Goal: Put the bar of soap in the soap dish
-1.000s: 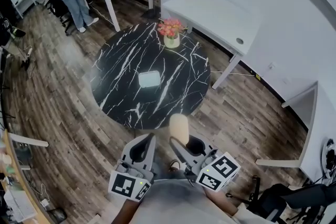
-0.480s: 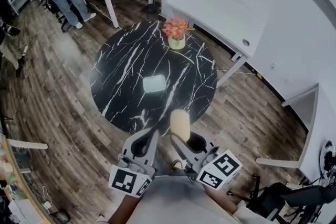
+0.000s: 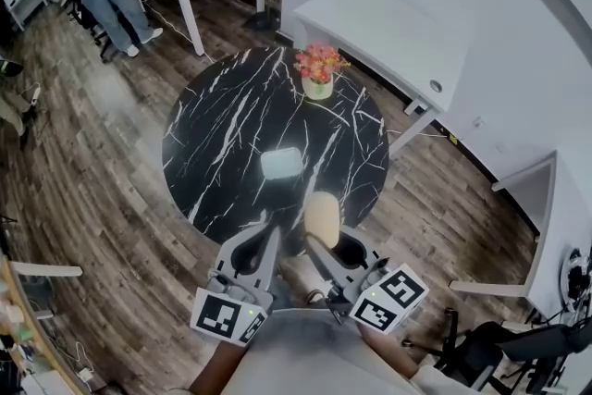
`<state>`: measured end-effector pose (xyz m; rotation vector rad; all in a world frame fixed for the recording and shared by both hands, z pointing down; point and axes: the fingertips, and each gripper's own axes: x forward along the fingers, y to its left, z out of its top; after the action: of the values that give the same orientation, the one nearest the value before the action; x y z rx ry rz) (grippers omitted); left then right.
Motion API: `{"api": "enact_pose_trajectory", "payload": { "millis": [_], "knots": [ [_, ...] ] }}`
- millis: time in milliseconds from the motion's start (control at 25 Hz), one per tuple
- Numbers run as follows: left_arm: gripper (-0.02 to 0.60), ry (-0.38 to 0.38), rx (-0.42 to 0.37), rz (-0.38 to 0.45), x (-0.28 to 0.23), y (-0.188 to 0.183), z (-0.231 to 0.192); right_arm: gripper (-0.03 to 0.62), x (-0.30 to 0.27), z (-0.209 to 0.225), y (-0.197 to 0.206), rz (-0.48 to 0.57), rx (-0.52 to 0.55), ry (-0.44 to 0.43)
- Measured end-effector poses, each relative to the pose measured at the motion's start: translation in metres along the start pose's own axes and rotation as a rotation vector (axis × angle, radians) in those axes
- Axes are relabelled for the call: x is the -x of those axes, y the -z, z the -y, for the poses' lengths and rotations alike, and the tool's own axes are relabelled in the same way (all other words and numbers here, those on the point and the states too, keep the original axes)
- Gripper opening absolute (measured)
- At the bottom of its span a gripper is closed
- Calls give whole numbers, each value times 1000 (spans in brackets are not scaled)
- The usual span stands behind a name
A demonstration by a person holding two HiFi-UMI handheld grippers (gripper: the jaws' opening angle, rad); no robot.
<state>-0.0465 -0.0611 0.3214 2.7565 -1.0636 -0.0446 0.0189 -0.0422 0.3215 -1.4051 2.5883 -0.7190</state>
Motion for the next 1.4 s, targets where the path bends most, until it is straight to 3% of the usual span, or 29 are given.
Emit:
{"api": "enact_pose_trajectory", "payload": {
  "millis": [640,1400],
  "knots": [
    [3,9,19,-6,-10,-5,-51,129,-44,3,-12,23,-29,21],
    [3,-34,34,-50,-78,26,-71,129,-79,76,-7,-51,-38,-21]
  ]
}}
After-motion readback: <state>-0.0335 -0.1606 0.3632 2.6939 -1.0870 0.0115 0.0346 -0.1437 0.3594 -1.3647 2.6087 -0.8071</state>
